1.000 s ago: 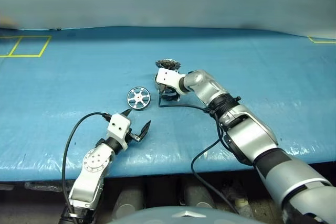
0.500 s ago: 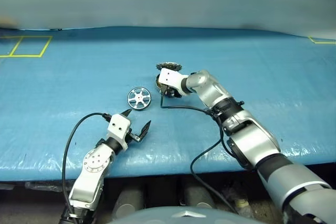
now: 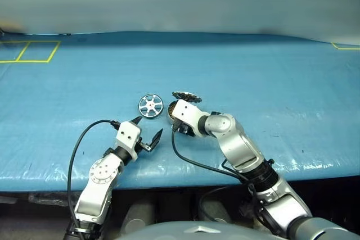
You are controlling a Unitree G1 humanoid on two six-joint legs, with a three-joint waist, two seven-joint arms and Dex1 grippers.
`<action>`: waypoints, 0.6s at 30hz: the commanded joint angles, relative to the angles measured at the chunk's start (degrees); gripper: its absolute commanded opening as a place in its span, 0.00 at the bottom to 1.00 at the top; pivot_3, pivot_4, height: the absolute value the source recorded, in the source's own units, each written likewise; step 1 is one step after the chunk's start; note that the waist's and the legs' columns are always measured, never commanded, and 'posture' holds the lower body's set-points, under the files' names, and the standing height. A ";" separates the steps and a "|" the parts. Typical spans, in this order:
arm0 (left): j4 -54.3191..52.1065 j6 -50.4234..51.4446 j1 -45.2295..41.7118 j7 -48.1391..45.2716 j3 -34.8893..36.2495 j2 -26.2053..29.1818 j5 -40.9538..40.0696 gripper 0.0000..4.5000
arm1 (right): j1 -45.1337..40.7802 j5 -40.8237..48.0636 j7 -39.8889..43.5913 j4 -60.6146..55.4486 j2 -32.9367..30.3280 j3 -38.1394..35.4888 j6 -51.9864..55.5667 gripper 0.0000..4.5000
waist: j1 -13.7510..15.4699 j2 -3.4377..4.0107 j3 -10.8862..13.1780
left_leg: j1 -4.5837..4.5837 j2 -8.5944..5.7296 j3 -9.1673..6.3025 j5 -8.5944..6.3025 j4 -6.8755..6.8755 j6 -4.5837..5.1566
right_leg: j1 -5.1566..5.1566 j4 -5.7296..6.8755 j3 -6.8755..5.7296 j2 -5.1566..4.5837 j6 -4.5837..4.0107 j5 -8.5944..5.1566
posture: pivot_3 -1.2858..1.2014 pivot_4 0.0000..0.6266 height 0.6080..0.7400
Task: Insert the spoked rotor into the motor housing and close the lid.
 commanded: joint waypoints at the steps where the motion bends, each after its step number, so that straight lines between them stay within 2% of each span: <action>1: -0.69 -0.21 -0.41 -0.22 -0.32 -0.13 -0.07 1.00 | 3.00 1.40 -0.29 -0.18 -0.10 2.98 5.04 0.47 | 0.02 -0.01 -0.01 | 0.00 0.00 -0.01 0.00 0.02 0.00 | 0.00 -0.01 -0.03 0.00 0.00 0.00 | 0.52 0.24 1.00; 5: -0.73 0.17 -0.55 -0.27 -0.16 -0.04 -0.07 1.00 | 3.29 2.22 -2.08 -2.12 0.50 2.80 6.76 0.47 | 0.01 -0.03 -0.02 | -0.01 -0.01 -0.06 -0.01 0.01 0.03 | 0.01 -0.05 -0.12 0.00 0.04 0.02 | 0.52 0.24 1.00; 12: -0.71 0.25 -0.64 -0.42 -0.07 0.05 -0.20 1.00 | 4.13 1.67 -6.79 -9.28 0.91 3.06 10.41 0.97 | 0.10 -0.02 0.04 | -0.12 -0.03 -0.20 -0.01 0.00 0.01 | 0.01 -0.08 -0.27 0.01 0.25 0.14 | 0.52 0.24 1.00; 18: -0.19 0.28 -1.10 -0.94 -0.04 0.28 -0.52 1.00 | 5.30 3.60 -9.42 -21.97 2.06 2.49 18.69 0.97 | 0.05 0.01 0.15 | -0.32 -0.06 -0.30 0.01 0.01 -0.01 | -0.03 -0.11 -0.36 0.01 0.27 0.15 | 0.52 0.24 1.00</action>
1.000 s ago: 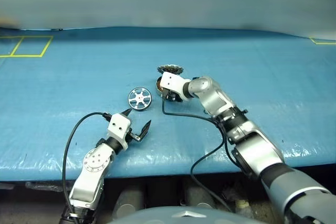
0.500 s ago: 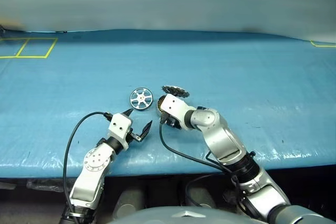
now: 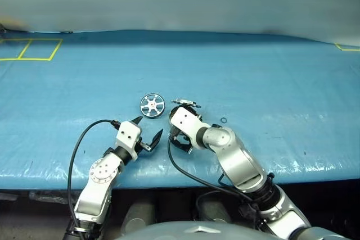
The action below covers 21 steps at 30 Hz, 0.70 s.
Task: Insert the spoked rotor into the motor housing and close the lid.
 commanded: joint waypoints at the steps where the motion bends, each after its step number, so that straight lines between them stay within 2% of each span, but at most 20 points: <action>1: -0.14 -0.13 -0.89 -0.62 -0.10 0.07 -0.31 1.00 | 1.00 1.56 -2.45 -9.08 1.39 -1.34 4.67 0.97 | -0.07 0.01 0.02 | -0.02 0.00 -0.02 0.01 0.00 -0.02 | -0.02 0.00 -0.01 0.02 0.00 0.00 | 0.52 0.24 1.00; 6: 0.43 -0.29 -1.50 -1.42 -0.20 0.24 -0.24 1.00 | 8.21 5.79 -5.73 -16.71 5.81 -8.04 5.05 0.97 | 0.07 0.01 0.04 | -0.03 0.00 -0.23 0.06 -0.04 -0.11 | 0.03 -0.02 -0.16 0.08 -0.01 -0.02 | 0.52 0.24 1.00; 9: 0.82 -0.52 -1.85 -1.42 -0.09 -0.04 -0.48 1.00 | 16.35 10.88 -5.03 -18.89 6.49 -14.17 -4.78 0.97 | 0.05 0.00 0.08 | -0.03 -0.03 -0.24 0.06 -0.02 -0.10 | 0.05 -0.04 -0.19 0.08 0.01 -0.02 | 0.52 0.24 1.00; 11: 1.06 -0.95 -2.05 -1.71 -0.20 -0.01 -0.49 1.00 | 24.32 14.97 -5.82 -17.16 9.00 -22.78 -12.27 0.97 | 0.17 -0.04 0.09 | -0.03 -0.08 -0.25 0.06 -0.01 -0.09 | 0.10 -0.06 -0.19 0.09 0.08 0.00 | 0.52 0.24 1.00; 13: 1.30 -1.28 -2.32 -2.05 -0.20 0.07 -0.53 1.00 | 28.83 16.71 -7.53 -14.05 9.77 -28.17 -17.99 0.97 | 0.07 -0.04 0.15 | 0.00 -0.08 -0.30 0.04 -0.01 -0.07 | 0.15 -0.10 -0.24 0.10 0.13 -0.04 | 0.52 0.24 1.00; 18: 1.46 -1.41 -2.62 -2.46 -0.14 0.12 -0.46 1.00 | 32.29 16.24 -13.75 -6.13 10.53 -32.09 -33.65 0.97 | -0.34 -0.08 0.38 | 0.09 -0.08 -0.12 0.10 0.02 -0.14 | 0.14 0.02 -0.03 0.20 0.17 -0.02 | 0.52 0.24 1.00; 21: 1.51 -1.32 -2.75 -2.58 -0.07 0.18 -0.52 1.00 | 31.14 13.60 -18.55 -1.05 10.98 -30.54 -39.55 0.97 | -0.22 -0.14 0.44 | 0.10 0.10 -0.12 0.19 0.02 -0.30 | 0.13 0.06 0.01 0.44 0.07 -0.07 | 0.52 0.24 1.00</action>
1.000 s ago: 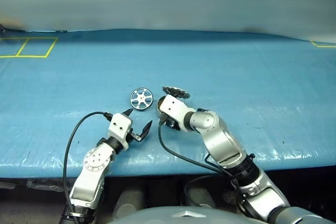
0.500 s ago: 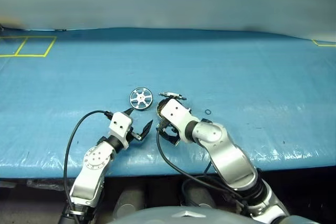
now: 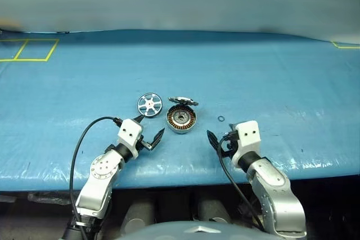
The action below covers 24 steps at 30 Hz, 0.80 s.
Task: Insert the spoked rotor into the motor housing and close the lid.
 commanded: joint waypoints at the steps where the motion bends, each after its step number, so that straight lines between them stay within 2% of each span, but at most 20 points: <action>1: -0.49 -0.86 -0.63 -0.37 -0.06 -0.07 -0.33 1.00 | -2.00 -1.67 -5.62 4.44 1.59 1.25 -7.81 0.97 | 0.05 -0.06 0.05 | 0.00 0.04 -0.01 0.04 -0.01 -0.06 | -0.02 0.03 0.02 0.07 -0.02 -0.01 | 0.52 0.24 1.00; 8: -0.79 -0.47 -0.69 -0.55 -0.28 0.01 -0.25 1.00 | -6.94 -1.34 -12.54 15.56 4.81 0.77 -14.12 0.97 | 0.19 -0.11 0.16 | 0.00 0.06 -0.04 0.09 -0.01 -0.12 | -0.01 0.09 0.08 0.13 -0.07 -0.01 | 0.52 0.24 1.00; 18: -1.31 -0.26 -0.41 -0.44 -0.30 -0.14 -0.18 1.00 | -11.77 0.32 -17.47 23.59 5.10 -2.89 -14.40 0.97 | 0.21 -0.08 0.19 | -0.01 0.05 -0.02 0.06 -0.02 -0.07 | -0.02 0.09 0.11 0.11 -0.08 -0.01 | 0.52 0.24 1.00; 21: -1.52 -0.14 -0.31 -0.37 -0.39 -0.19 -0.16 1.00 | -12.03 -0.57 -18.98 25.13 5.01 -2.74 -13.15 0.83 | 0.15 -0.08 0.18 | 0.00 0.06 -0.02 0.06 -0.03 -0.08 | -0.02 0.11 0.11 0.11 -0.08 -0.01 | 0.52 0.24 1.00; 24: -1.61 0.05 -0.23 -0.48 -0.56 -0.20 -0.17 1.00 | -11.89 -0.46 -19.36 26.25 5.11 -2.29 -12.43 0.62 | 0.19 -0.09 0.18 | 0.02 0.06 -0.01 0.06 -0.02 -0.07 | 0.01 0.11 0.13 0.11 -0.08 -0.01 | 0.52 0.24 1.00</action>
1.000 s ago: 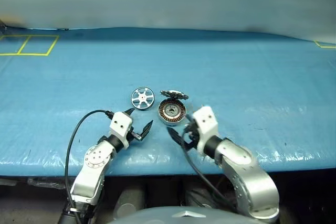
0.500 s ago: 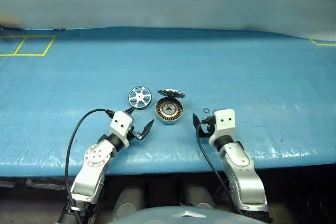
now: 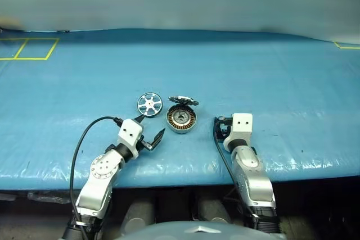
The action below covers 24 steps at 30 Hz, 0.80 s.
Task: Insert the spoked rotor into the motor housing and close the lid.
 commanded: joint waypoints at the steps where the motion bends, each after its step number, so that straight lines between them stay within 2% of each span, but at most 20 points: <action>1: -1.63 0.00 -0.15 -0.09 -0.55 -0.21 -0.18 1.00 | 0.39 0.05 -0.95 1.21 0.03 0.56 1.18 0.54 | 0.04 -0.01 -0.01 | 0.01 0.00 0.00 0.00 0.00 0.00 | 0.02 0.00 0.00 0.00 0.00 0.00 | 0.52 0.24 1.00; 6: -1.66 0.07 -0.23 -0.02 -0.70 -0.30 -0.04 1.00 | 1.15 0.42 -0.69 1.34 -0.02 1.66 1.27 0.18 | 0.04 -0.03 -0.02 | 0.05 -0.01 0.00 0.00 0.02 0.01 | 0.06 0.00 0.00 0.00 0.01 0.01 | 0.52 0.24 1.00; 7: -1.71 0.12 -0.22 0.04 -0.73 -0.34 -0.02 1.00 | 1.52 0.43 -0.55 0.81 -0.04 1.96 1.60 0.15 | 0.05 -0.03 -0.02 | 0.06 -0.01 0.00 0.01 0.02 0.01 | 0.07 0.00 0.00 0.00 0.01 0.01 | 0.52 0.24 1.00; 13: -1.89 0.17 0.01 0.34 -0.68 -0.40 0.08 1.00 | 4.35 0.41 4.21 -7.86 -2.85 7.23 5.96 0.15 | 0.03 -0.03 -0.02 | 0.06 0.00 -0.02 0.00 0.01 0.03 | 0.07 0.00 -0.01 0.00 0.01 0.00 | 0.52 0.24 1.00; 17: -1.97 0.21 0.11 0.55 -0.53 -0.31 0.05 1.00 | 4.39 1.79 12.48 -20.20 -9.87 13.85 13.94 0.15 | -0.10 0.04 0.03 | 0.06 0.02 0.01 -0.01 0.01 0.03 | 0.03 0.01 0.01 0.01 0.00 0.00 | 0.52 0.24 1.00; 21: -1.80 0.06 0.02 0.51 -0.48 -0.30 0.03 1.00 | -0.21 5.75 20.77 -29.59 -16.97 18.65 21.96 0.15 | -0.07 0.01 0.06 | 0.05 0.01 0.00 0.00 0.07 0.03 | 0.05 0.02 -0.04 0.02 0.00 0.00 | 0.52 0.24 1.00; 24: -1.76 -0.19 0.02 0.54 -0.52 -0.39 0.07 1.00 | -3.34 7.62 21.68 -30.98 -17.73 19.59 24.95 0.15 | 0.07 -0.06 0.05 | 0.06 0.00 -0.09 0.01 0.10 0.04 | 0.10 0.00 -0.11 0.03 0.02 0.01 | 0.52 0.24 1.00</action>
